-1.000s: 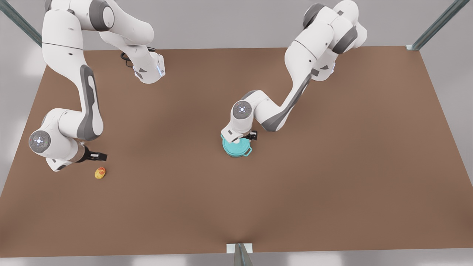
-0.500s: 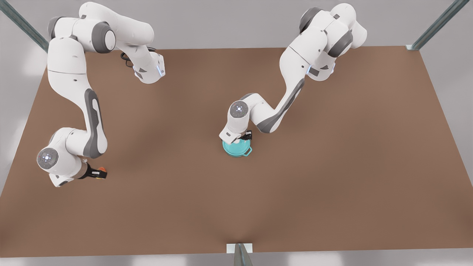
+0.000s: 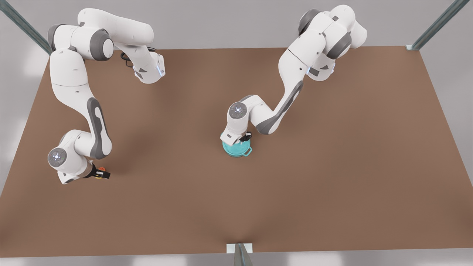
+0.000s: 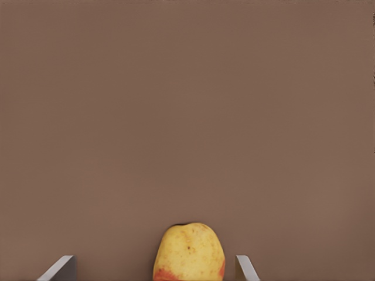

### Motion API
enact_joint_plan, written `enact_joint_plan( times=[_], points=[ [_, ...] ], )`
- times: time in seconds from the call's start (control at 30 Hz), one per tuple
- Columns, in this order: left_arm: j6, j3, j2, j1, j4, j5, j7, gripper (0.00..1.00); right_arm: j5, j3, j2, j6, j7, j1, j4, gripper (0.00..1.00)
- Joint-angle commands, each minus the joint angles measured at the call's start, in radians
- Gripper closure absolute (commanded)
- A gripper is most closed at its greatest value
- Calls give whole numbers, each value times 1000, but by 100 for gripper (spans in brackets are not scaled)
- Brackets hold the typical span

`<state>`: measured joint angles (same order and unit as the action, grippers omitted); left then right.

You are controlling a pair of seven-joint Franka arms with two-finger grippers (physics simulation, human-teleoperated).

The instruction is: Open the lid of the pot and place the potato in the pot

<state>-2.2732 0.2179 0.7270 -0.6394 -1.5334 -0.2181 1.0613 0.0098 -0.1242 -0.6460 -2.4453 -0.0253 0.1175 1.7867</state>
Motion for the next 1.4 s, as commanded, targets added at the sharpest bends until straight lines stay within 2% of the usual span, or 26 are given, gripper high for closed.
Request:
enact_joint_plan(
  times=[0.0, 0.13, 0.17, 0.2, 0.3, 0.37, 0.43, 0.47, 0.5, 0.53, 0.57, 0.63, 0.67, 0.7, 0.73, 0.77, 0.83, 1.2, 1.37],
  points=[
    [6, 0, -3, 1, 6, 3, 71, 72, 2, 0, -6, -60, 2, 1, 5, 0],
    [52, -38, -23, 15, 55, -27, 66, 72, 1, 0, -6, -93, 2, 7, 28, 0],
    [147, -40, -21, 58, 130, -21, -7, 72, 1, 0, -6, -96, 1, 7, 28, 0],
    [156, -41, -14, 118, 160, -18, -73, 72, 1, 0, -6, -107, 1, 8, 36, 0],
    [95, -43, 104, 331, 237, -18, -377, 71, -1, 0, -12, -132, 1, 14, 50, 0],
    [-69, -52, 223, 353, 263, -18, -385, 71, -1, 2, -15, -133, -4, 19, 49, 0],
    [-100, -43, 238, 351, 263, -17, -383, 71, -2, 9, -17, -135, -8, 31, 50, 0],
    [-89, -40, 229, 351, 265, -15, -389, 0, -1, 23, -18, -144, -13, 44, 51, 0],
    [6, -32, 210, 360, 274, 3, -480, 0, -1, 23, -20, -149, -13, 45, 56, 1],
    [214, -12, 195, 372, 395, 20, -558, 0, -1, 25, -20, -149, -13, 48, 56, 3],
    [305, -9, 167, 376, 441, 17, -595, 0, -1, 25, -20, -149, -12, 48, 56, 4],
    [392, -12, 115, 449, 438, 14, -737, 0, -1, 25, -20, -149, -1, 47, 56, 13],
    [634, 20, -6, 578, 435, 58, -998, 0, 1, 25, -20, -149, -1, 47, 56, 19],
    [813, 18, -216, 642, 343, 126, -1011, 0, 1, 25, -20, -149, 1, 47, 56, 23],
    [566, 14, -535, 678, -63, 132, -962, 0, 1, 25, -20, -149, 1, 47, 56, 27],
    [581, 15, -557, 681, -70, 132, -962, 0, 1, 25, -20, -149, 2, 45, 56, 30],
    [558, 20, -466, 679, -2, 131, -962, 0, 1, 25, -20, -149, 2, 47, 56, 33],
    [554, 23, -443, 679, 2, 134, -962, 0, 2, 34, -18, -149, 13, 42, 63, 28],
    [555, 23, -443, 679, 2, 132, -958, 0, 2, 34, -18, -149, 21, 42, 63, 37]
  ],
)
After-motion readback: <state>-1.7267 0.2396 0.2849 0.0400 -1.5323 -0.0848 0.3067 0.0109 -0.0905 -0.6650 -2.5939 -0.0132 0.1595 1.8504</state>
